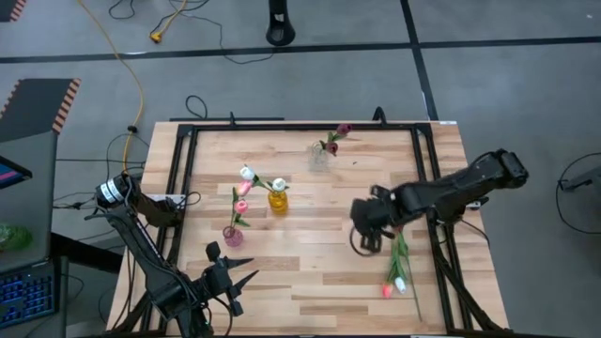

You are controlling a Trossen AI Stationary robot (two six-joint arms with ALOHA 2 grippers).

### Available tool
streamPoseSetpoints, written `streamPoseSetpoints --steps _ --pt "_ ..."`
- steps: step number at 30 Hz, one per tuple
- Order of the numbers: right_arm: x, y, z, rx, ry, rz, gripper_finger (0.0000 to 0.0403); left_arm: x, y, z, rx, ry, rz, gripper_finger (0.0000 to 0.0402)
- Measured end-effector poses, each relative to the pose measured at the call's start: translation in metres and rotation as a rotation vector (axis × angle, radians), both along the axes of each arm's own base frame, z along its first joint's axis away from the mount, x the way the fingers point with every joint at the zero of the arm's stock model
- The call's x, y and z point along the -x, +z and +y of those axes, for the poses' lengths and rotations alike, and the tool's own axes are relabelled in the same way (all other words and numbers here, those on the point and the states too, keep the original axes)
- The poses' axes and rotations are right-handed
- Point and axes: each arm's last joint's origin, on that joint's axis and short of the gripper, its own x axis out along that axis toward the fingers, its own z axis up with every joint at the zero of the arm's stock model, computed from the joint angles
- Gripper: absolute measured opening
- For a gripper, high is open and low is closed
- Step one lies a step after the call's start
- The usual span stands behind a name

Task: Sort flowers into vase by color
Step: Put the red flower into the transparent vase

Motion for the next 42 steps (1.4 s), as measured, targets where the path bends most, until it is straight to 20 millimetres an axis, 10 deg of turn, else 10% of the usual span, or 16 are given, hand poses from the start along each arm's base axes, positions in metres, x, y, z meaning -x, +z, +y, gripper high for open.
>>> streamPoseSetpoints --steps 10,24,42 --pt "0.027 -0.032 0.050 0.094 0.173 0.366 0.0223 0.000 0.000 0.000 0.004 0.001 -0.001 0.0137" --pt "0.045 -0.069 0.076 0.038 -0.142 0.686 0.0203 0.000 0.000 0.000 0.005 0.001 -0.002 0.0137" --pt "0.103 -0.103 0.059 -0.188 -0.403 0.448 0.0177 0.000 0.000 0.000 -0.002 -0.001 0.001 0.0137"
